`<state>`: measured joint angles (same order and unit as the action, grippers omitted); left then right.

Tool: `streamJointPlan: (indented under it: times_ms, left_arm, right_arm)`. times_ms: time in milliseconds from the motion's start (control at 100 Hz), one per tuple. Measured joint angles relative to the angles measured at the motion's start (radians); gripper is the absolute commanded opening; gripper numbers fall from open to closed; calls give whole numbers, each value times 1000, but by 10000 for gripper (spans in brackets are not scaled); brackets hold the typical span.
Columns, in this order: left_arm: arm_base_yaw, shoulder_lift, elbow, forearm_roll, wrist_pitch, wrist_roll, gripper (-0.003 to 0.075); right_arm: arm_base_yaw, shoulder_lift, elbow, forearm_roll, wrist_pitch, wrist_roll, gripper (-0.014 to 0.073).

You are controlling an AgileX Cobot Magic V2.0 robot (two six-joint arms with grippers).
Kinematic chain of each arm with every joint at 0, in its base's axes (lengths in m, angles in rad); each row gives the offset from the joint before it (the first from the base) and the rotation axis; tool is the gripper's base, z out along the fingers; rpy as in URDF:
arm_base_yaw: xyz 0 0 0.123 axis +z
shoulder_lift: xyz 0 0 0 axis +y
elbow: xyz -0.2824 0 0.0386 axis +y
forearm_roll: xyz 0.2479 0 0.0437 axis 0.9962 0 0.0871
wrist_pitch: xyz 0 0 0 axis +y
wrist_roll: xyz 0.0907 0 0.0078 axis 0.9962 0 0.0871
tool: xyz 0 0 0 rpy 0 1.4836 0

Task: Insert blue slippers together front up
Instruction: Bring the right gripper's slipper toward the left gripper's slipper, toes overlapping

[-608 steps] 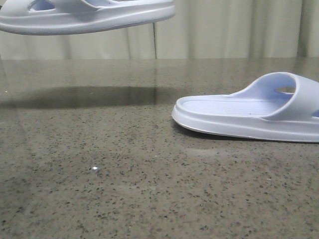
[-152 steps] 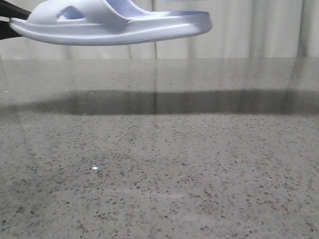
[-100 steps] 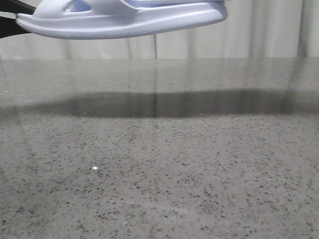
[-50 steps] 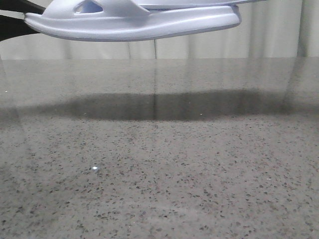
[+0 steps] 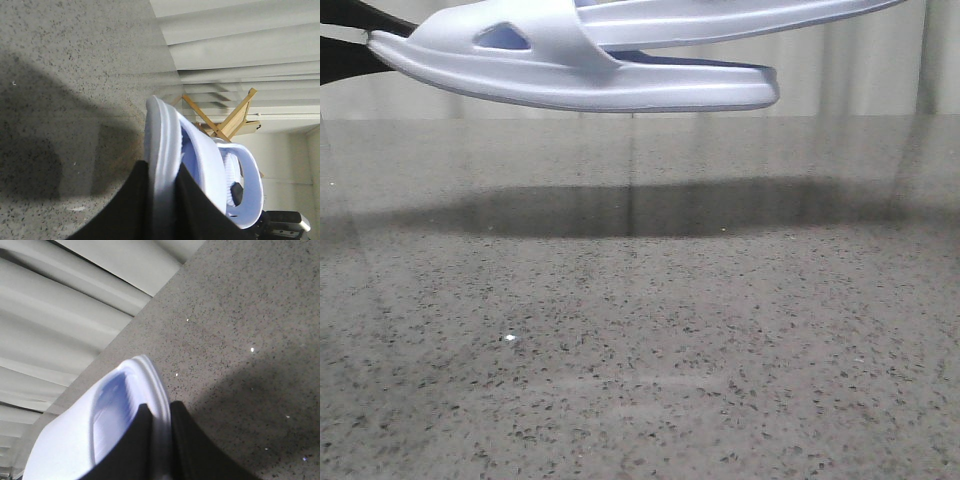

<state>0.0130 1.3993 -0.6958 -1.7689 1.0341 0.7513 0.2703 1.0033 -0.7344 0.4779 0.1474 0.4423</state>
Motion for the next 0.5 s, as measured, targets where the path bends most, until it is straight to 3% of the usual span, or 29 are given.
streamJointPlan:
  times_ms: [500]
  left_arm:
    - [0, 0, 0, 0, 8, -7, 16]
  right_arm:
    - [0, 87, 9, -2, -2, 0, -101]
